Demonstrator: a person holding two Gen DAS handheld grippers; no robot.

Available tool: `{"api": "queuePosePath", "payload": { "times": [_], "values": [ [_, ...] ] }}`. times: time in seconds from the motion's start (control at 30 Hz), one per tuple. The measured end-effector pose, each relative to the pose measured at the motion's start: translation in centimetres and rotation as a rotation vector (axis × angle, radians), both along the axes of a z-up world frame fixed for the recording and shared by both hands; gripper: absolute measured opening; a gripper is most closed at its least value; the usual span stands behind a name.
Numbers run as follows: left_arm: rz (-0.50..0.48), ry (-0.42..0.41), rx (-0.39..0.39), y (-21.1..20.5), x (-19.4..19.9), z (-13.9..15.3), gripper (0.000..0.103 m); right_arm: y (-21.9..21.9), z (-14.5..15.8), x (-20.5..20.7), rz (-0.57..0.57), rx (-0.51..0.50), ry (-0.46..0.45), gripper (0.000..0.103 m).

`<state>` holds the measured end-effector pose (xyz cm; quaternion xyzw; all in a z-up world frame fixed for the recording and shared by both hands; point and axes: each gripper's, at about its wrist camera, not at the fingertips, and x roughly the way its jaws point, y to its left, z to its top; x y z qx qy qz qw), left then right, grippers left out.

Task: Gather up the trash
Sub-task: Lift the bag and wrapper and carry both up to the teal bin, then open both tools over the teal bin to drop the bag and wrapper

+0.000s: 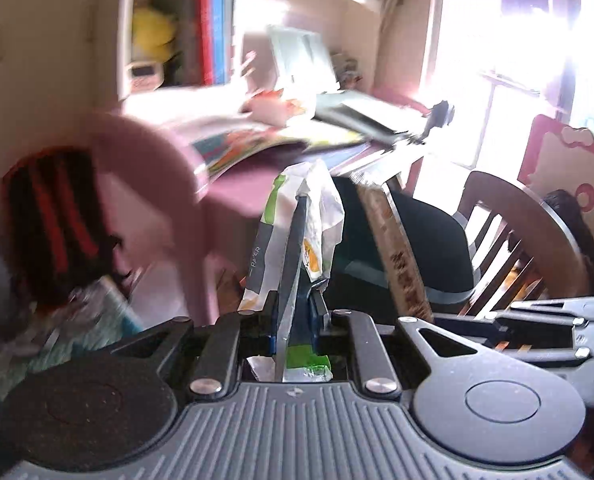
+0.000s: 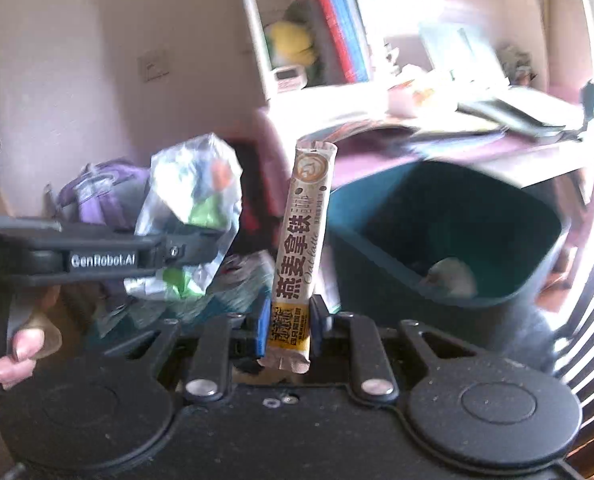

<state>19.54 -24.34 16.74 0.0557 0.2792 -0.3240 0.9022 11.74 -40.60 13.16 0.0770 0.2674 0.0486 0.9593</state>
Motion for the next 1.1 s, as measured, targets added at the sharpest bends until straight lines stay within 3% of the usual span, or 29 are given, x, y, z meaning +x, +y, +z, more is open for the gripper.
{"api": "queuePosePath", "payload": {
  "times": [0.17, 0.37, 0.73, 0.87, 0.9, 1.03, 1.1],
  "values": [
    [-0.05, -0.013, 0.008, -5.6, 1.2, 1.9, 0.014, -4.0, 1.1, 1.0, -0.066, -0.039, 0.012, 0.019],
    [-0.07, 0.004, 0.029, -11.1, 3.5, 2.0, 0.014, -7.9, 1.6, 3.6, -0.132, -0.064, 0.031, 0.019],
    [-0.066, 0.158, 0.174, -16.3, 8.2, -3.8, 0.014, -9.8, -1.2, 5.9, -0.157, -0.116, 0.161, 0.018],
    [-0.084, 0.186, 0.193, -16.7, 8.2, -4.9, 0.015, -10.3, -1.6, 5.9, -0.17, -0.105, 0.173, 0.025],
    [-0.087, 0.185, 0.199, -16.8, 8.0, -5.1, 0.017, -10.5, -1.6, 5.8, -0.166, -0.094, 0.172, 0.026],
    [-0.089, 0.173, 0.197, -16.7, 7.4, -5.4, 0.05, -10.8, -1.5, 5.2, -0.166, -0.089, 0.159, 0.03],
    [-0.091, 0.143, 0.19, -16.4, 6.6, -5.1, 0.053, -10.7, -1.3, 4.8, -0.169, -0.088, 0.148, 0.031]
  ]
}}
